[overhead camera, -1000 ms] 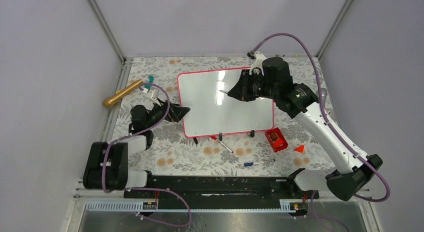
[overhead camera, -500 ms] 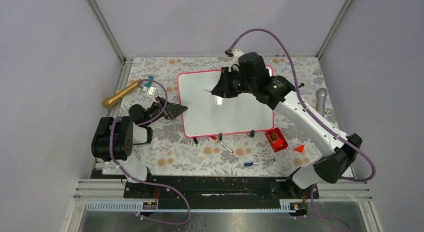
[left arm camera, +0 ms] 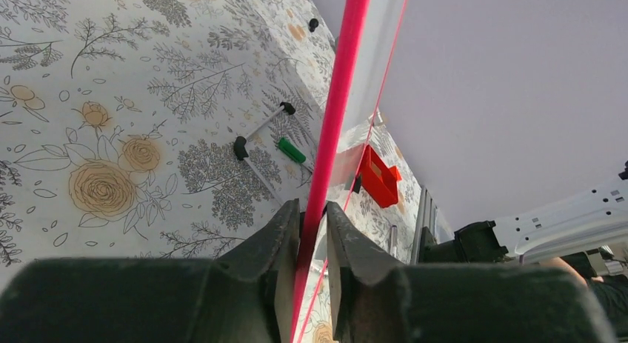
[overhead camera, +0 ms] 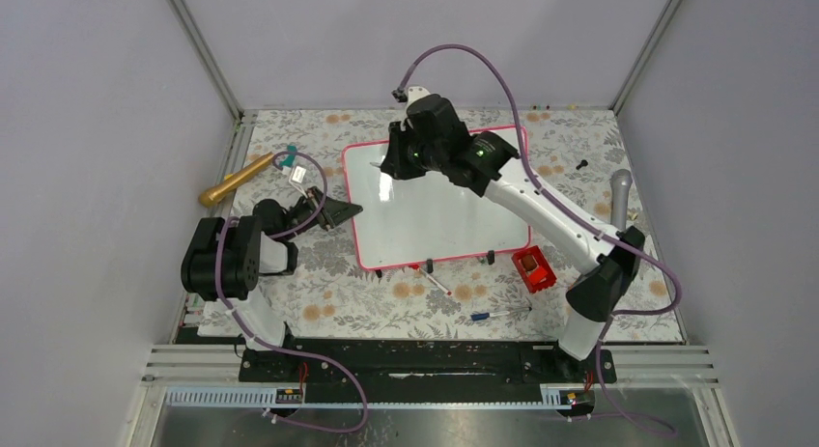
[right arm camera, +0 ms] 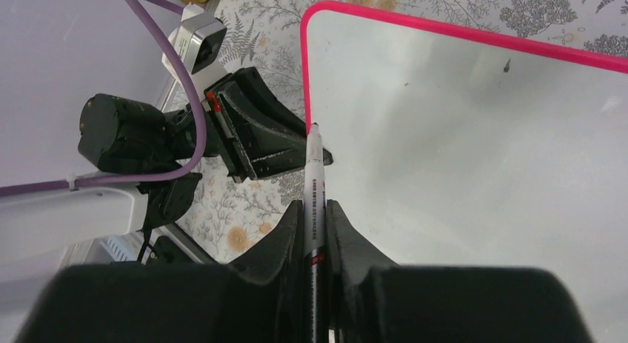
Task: Write a sentence on the whiteboard
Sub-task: Pick up the whiteboard from the whiteboard stand, then move the whiteboard to the center of the board.
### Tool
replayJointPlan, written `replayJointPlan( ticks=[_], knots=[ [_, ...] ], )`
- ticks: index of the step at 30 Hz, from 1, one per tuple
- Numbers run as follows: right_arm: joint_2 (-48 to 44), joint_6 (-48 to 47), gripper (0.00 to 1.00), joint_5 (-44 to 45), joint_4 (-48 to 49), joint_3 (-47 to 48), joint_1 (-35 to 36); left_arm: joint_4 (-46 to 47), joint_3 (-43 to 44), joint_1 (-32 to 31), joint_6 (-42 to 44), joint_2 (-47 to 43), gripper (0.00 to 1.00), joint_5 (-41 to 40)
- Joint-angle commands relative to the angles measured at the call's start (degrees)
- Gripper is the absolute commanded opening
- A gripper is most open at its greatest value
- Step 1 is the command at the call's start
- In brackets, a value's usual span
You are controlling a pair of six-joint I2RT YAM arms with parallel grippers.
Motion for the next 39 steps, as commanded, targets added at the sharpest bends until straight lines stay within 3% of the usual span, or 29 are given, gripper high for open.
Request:
replayJointPlan(
  ticks=[1,5,15,18,24,29,32,39],
  knots=[
    [3.60,-0.86,0.00,5.05,-1.22,6.02,1.40,4.50,2.44,-0.15,-0.34,0.66,0.15,1.89],
    [6.08,-1.51,0.00,5.08,-1.57,8.05,1.51,4.43,2.95,-0.09,-0.66,1.65,0.05,1.88],
    [11.05,-3.46,0.00,7.62,-5.48,15.46,2.78,4.29,4.88,-0.04,-1.95,4.68,0.04,2.36],
    [11.88,-3.67,0.00,7.75,-5.83,16.86,3.13,4.34,4.99,-0.08,-1.82,4.59,0.24,2.80],
    [11.07,-3.84,0.00,8.35,-5.99,15.75,3.25,4.29,4.74,-0.02,-0.59,3.22,0.53,3.71],
    [8.55,-3.83,0.00,8.83,-4.43,11.76,3.27,4.29,5.30,0.03,0.26,2.19,0.59,4.19],
    [7.14,-3.98,0.00,9.20,-4.00,10.27,3.27,4.30,6.09,0.07,0.13,2.42,0.57,4.29],
    [4.11,-4.30,0.00,10.59,-2.74,6.14,3.27,4.16,5.76,0.07,0.47,1.68,0.26,4.22]
  ],
)
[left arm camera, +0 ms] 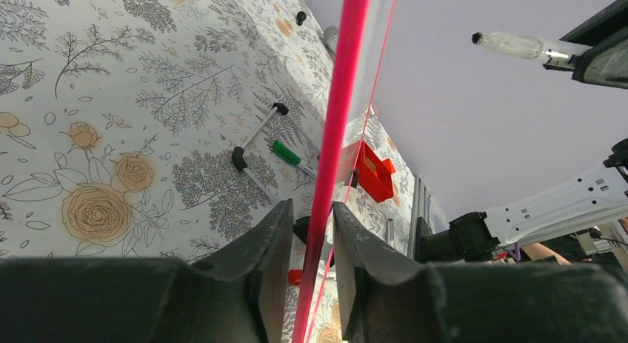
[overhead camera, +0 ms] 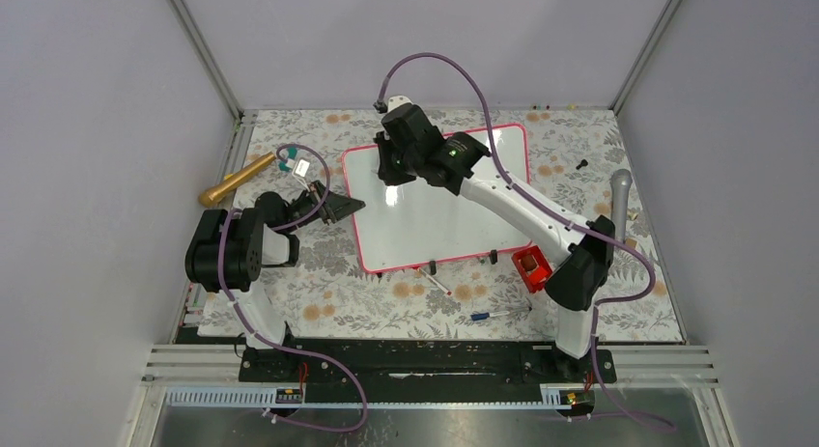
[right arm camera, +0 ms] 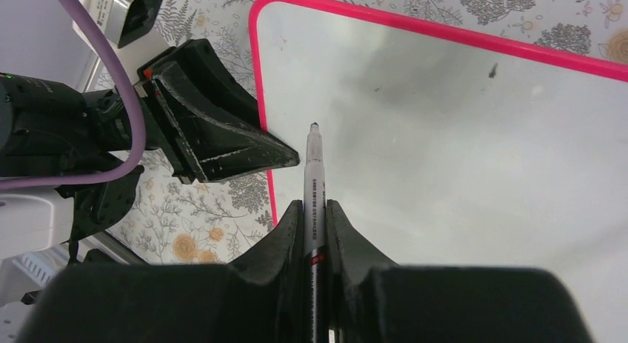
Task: Write a sentence on the whiteboard
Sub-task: Move the whiteboard to the center of the board.
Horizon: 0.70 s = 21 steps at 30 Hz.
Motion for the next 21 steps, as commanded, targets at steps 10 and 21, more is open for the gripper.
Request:
replayJointPlan(
  ticks=[10,21],
  knots=[
    [-7.09,-0.54,0.00,2.53,3.15,-3.44,0.56,2.96,1.59,0.25,2.49,-2.97,0.47,2.15],
    [-9.82,-2.86,0.00,2.46,3.52,-4.95,0.57,-2.98,5.71,1.79,6.55,-4.22,0.57,3.83]
  ],
)
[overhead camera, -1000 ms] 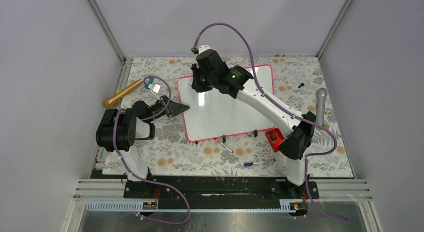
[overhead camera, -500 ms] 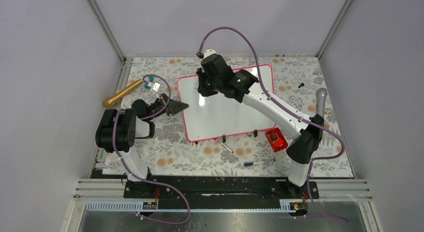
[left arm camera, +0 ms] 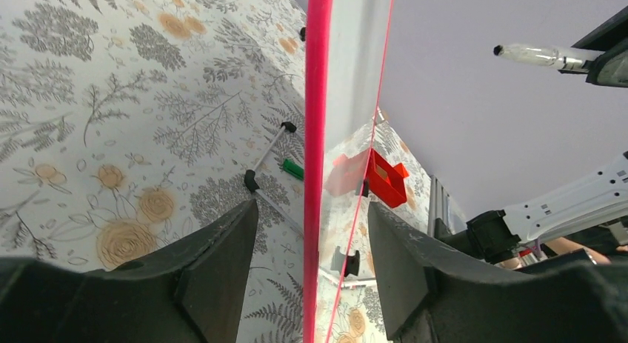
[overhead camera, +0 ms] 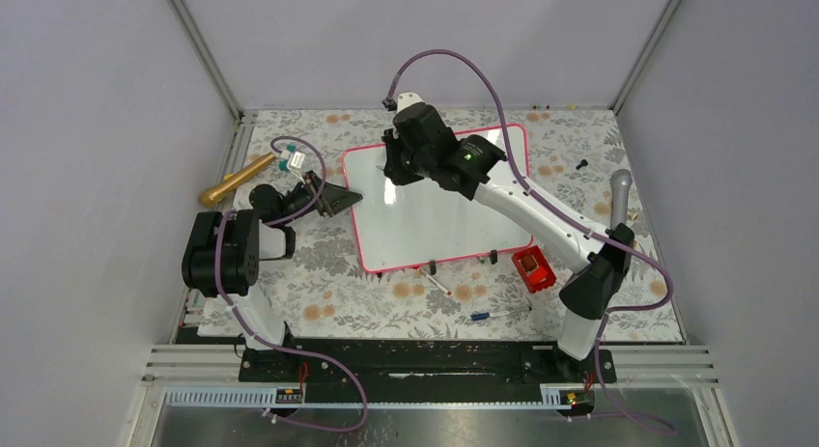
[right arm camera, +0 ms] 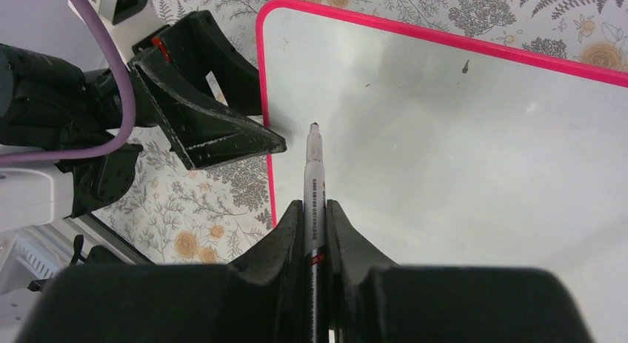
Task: Write a sentence on the whiteboard
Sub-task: Move the whiteboard to the center of the board.
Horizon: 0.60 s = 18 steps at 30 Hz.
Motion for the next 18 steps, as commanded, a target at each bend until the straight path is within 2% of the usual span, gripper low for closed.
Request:
replayJointPlan(
  ticks=[1,4,8,11,14,15,18],
  knots=[
    [-4.71,-2.32,0.00,1.50,2.10,-0.77,0.53,-2.12,3.19,0.65,4.83,-2.86,0.57,2.38],
    [-5.56,-3.40,0.00,1.59,2.28,-1.22,0.52,-6.77,3.87,0.97,8.65,-4.36,0.56,2.28],
    [-6.27,-4.60,0.00,1.13,2.70,-1.24,0.47,-26.32,6.71,1.06,21.42,-8.60,0.52,0.01],
    [-6.51,-5.92,0.00,0.52,2.76,-0.74,0.51,-34.88,9.11,0.76,28.81,-11.36,0.52,-1.22],
    [-6.64,-7.30,0.00,0.28,2.76,-0.19,0.52,-51.11,13.08,0.51,41.78,-13.94,0.54,-5.59],
    [-6.80,-7.75,0.00,0.28,2.76,-0.22,0.52,-53.00,13.62,0.38,43.18,-13.96,0.54,-6.20],
    [-7.03,-8.86,0.00,0.30,2.76,-0.20,0.52,-50.84,13.92,0.39,43.22,-13.30,0.55,-4.67]
  ],
)
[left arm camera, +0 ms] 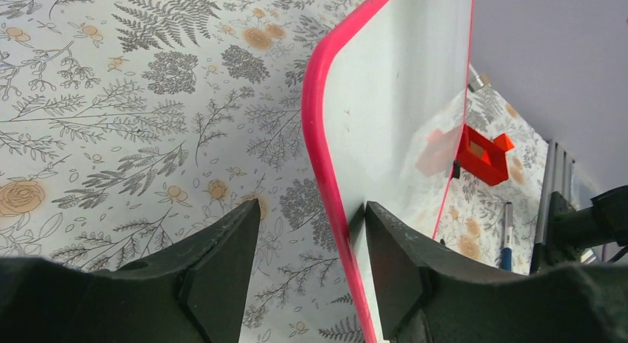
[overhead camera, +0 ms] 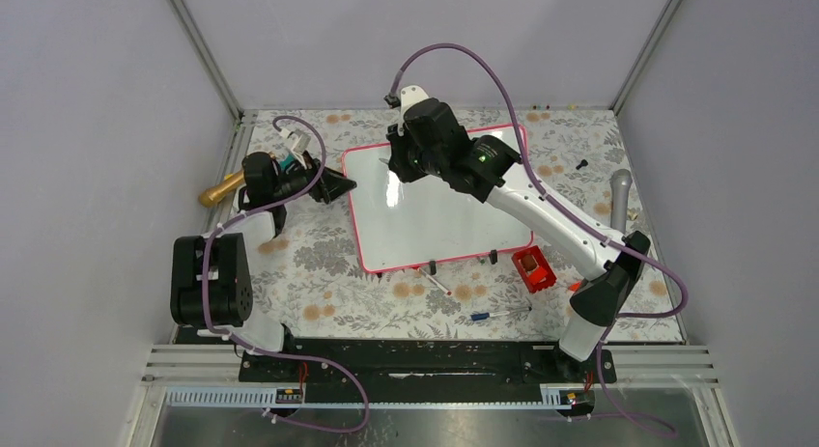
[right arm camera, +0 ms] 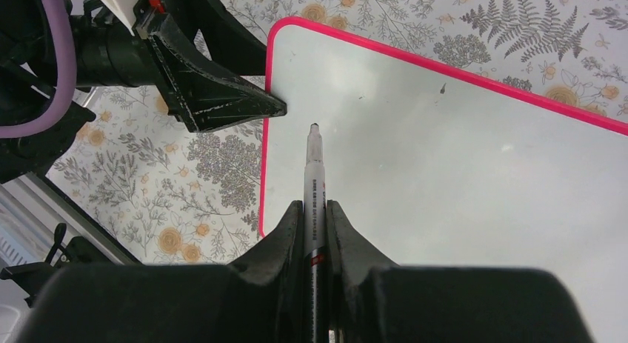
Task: Write a sentence on the whiteboard
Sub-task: Move the whiteboard to the center of the board.
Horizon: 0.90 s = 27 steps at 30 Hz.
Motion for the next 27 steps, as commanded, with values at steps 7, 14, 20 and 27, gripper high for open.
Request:
replayJointPlan(
  ticks=[7,14,20,27],
  knots=[
    [-5.38,-3.04,0.00,0.88,3.54,-2.64,0.52,-4.84,7.00,-0.20,8.73,3.70,0.57,0.89],
    [-6.18,-3.40,0.00,1.96,4.03,-4.12,0.52,-2.10,8.19,-0.23,7.77,5.22,0.58,1.15],
    [-6.00,-3.11,0.00,2.03,4.79,-4.90,0.51,1.84,2.09,-0.64,7.93,0.36,0.51,-3.82],
    [-6.04,-2.84,0.00,2.08,4.98,-4.86,0.52,-1.93,5.04,-1.20,9.43,2.22,0.51,-1.33]
  ],
)
